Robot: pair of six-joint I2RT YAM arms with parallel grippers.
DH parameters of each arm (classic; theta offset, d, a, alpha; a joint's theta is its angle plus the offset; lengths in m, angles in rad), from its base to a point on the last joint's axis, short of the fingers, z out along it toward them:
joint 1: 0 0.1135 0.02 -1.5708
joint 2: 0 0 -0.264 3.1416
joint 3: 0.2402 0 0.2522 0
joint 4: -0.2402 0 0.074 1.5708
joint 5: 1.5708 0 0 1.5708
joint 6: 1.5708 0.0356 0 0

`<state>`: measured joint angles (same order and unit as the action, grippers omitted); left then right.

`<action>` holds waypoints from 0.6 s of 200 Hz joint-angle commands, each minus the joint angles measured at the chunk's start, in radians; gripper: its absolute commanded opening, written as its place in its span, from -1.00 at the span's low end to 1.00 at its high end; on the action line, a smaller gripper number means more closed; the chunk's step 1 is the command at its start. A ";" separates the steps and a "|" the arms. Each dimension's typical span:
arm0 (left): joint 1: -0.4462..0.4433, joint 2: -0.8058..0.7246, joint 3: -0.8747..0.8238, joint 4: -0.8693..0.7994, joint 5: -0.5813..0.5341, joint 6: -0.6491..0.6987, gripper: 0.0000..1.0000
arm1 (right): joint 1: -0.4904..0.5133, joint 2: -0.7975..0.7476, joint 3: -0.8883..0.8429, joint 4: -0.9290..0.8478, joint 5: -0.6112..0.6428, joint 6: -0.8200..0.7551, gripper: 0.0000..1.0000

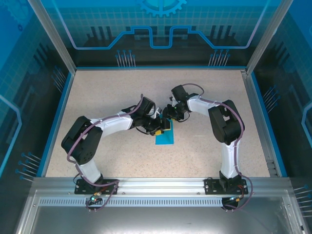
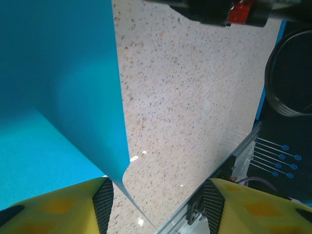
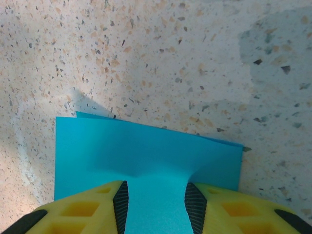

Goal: Fold a paper plane with a square sheet of paper (pick it up from the middle)
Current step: Fold the triangle a second time at the center of the table.

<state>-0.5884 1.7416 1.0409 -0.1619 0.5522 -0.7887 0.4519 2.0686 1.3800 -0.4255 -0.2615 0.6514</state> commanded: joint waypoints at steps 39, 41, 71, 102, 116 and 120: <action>-0.004 0.088 0.057 0.051 -0.003 -0.014 -0.01 | -0.061 -0.028 -0.037 -0.003 -0.113 0.005 -0.17; -0.003 0.087 0.055 0.052 -0.006 -0.014 -0.02 | -0.063 -0.035 -0.039 0.002 -0.122 0.005 -0.16; -0.001 0.101 0.057 0.049 -0.033 -0.004 -0.17 | -0.115 -0.128 -0.103 0.089 -0.247 -0.023 -0.11; -0.001 0.115 0.054 0.048 -0.041 -0.005 -0.27 | -0.152 -0.248 -0.225 0.101 -0.284 -0.097 -0.06; 0.000 0.116 0.054 0.050 -0.046 -0.004 -0.30 | -0.149 -0.307 -0.279 0.079 -0.282 -0.135 -0.05; 0.001 0.118 0.055 0.049 -0.047 -0.003 -0.32 | -0.148 -0.322 -0.293 0.075 -0.282 -0.142 -0.05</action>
<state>-0.5892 1.8389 1.0710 -0.1211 0.5224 -0.7986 0.2996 1.8439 1.1641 -0.3386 -0.4843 0.5907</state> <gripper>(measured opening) 0.357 0.471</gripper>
